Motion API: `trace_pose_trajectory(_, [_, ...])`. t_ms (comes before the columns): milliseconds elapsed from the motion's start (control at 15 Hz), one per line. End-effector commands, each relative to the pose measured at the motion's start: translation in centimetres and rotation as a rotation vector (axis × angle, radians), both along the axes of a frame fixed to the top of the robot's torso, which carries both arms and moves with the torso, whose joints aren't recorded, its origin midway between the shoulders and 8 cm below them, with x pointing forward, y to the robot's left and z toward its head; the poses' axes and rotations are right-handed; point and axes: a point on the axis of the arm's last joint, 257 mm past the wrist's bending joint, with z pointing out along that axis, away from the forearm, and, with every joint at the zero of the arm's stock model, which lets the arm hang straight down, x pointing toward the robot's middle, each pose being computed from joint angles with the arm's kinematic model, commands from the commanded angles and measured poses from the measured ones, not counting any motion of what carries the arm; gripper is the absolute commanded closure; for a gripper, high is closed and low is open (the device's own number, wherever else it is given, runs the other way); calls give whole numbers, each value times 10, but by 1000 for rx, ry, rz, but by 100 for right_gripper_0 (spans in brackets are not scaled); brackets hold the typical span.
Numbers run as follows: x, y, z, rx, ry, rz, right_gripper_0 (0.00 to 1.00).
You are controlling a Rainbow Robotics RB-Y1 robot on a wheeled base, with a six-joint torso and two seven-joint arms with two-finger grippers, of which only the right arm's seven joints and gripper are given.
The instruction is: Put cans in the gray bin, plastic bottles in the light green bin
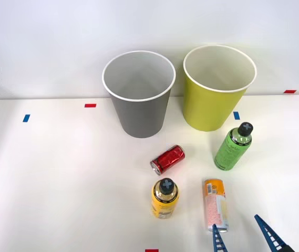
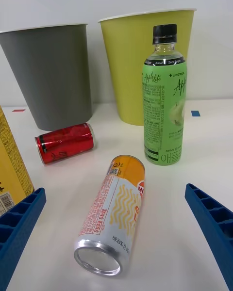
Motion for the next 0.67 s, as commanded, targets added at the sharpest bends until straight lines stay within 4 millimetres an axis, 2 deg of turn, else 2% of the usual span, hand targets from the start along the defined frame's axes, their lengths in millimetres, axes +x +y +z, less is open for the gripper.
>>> trace_pose_trajectory(67, [0, 0, 0, 0, 0, 0, 0])
trace_pose_trajectory(667, [0, 0, 0, 0, 0, 0, 0])
